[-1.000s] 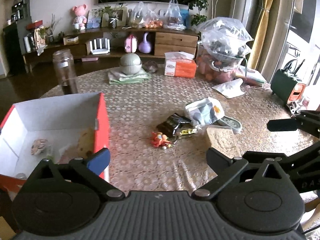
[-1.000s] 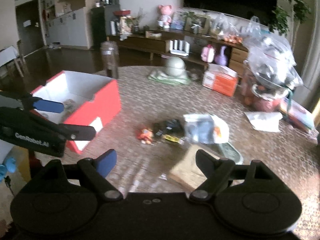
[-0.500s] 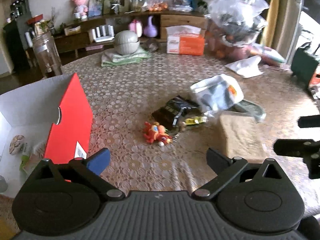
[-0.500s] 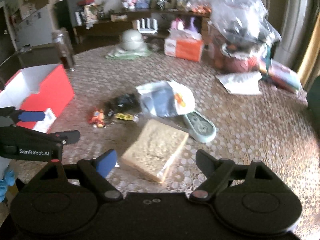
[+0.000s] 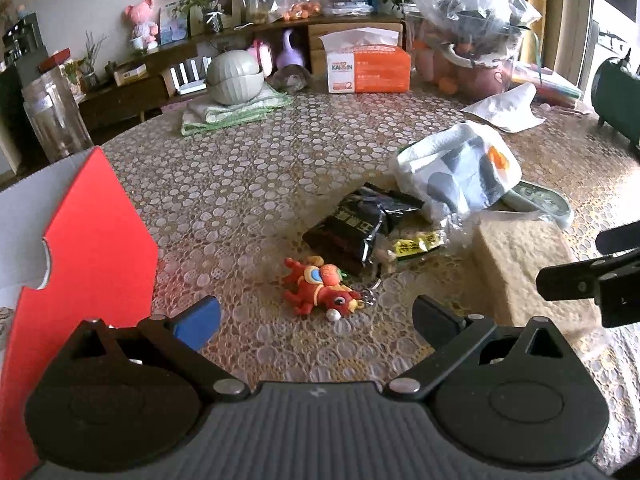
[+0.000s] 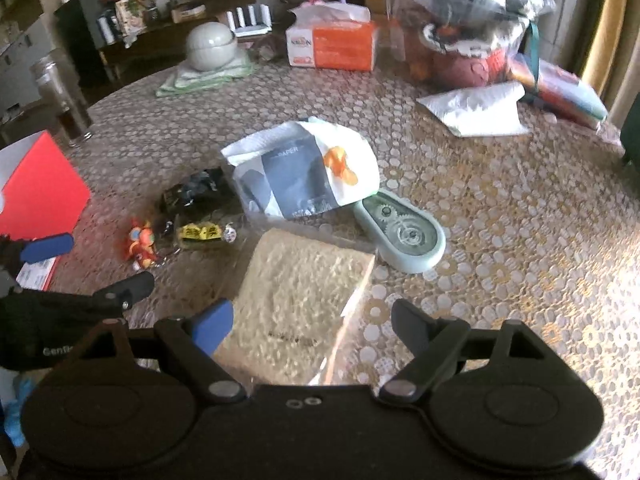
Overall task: Organize objects
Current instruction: 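Reach the left gripper to the orange dragon keychain while the right reaches the bread bag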
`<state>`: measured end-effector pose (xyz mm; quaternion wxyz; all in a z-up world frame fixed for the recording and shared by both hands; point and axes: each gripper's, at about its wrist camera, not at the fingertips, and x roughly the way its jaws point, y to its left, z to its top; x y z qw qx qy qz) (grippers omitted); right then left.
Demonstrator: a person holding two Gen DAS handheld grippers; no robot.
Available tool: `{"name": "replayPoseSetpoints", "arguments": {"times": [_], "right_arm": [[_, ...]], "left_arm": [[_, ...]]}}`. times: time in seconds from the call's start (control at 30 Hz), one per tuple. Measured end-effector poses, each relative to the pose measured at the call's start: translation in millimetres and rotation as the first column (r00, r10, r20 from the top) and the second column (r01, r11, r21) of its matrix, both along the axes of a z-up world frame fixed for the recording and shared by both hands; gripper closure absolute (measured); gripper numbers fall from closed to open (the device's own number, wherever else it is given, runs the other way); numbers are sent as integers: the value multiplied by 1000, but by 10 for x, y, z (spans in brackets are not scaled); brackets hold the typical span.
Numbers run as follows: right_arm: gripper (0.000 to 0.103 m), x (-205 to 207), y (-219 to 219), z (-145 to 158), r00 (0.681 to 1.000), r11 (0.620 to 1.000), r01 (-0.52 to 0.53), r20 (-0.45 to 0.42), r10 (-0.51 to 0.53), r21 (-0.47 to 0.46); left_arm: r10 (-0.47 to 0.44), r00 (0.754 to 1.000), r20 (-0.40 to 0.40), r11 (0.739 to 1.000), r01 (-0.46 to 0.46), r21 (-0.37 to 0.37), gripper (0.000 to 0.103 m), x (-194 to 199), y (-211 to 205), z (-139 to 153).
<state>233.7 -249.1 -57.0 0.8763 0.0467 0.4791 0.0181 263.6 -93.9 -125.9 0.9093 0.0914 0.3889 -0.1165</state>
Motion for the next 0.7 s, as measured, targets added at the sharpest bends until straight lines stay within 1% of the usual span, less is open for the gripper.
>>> {"name": "replayPoseSetpoints", "arguments": {"times": [0.2,0.37,0.53,0.6,0.7], "right_arm": [[17,130,39,-102,999,999,38,-31,-38,21],[17,212,106,-132,998,999,50,-34,-49,12],[14,293,162,-174,998,998,53,-33,-54,-21],[12,321,155,-200,998,998,56,-36,-57,-29],[11,301,104,-233,996,996,82,-41,-83,-16]], "left_arm": [[2,1000,-12,1000,-3,-29,0,150,92,-117],[-15,1000,-2,1000,15,3,0,206,84,-191],[-37,999,8,999,37,14,0,238,77,-227],[-41,999,11,999,41,12,0,245,81,-238],[-41,999,11,999,41,0,1,264,97,-244]]}}
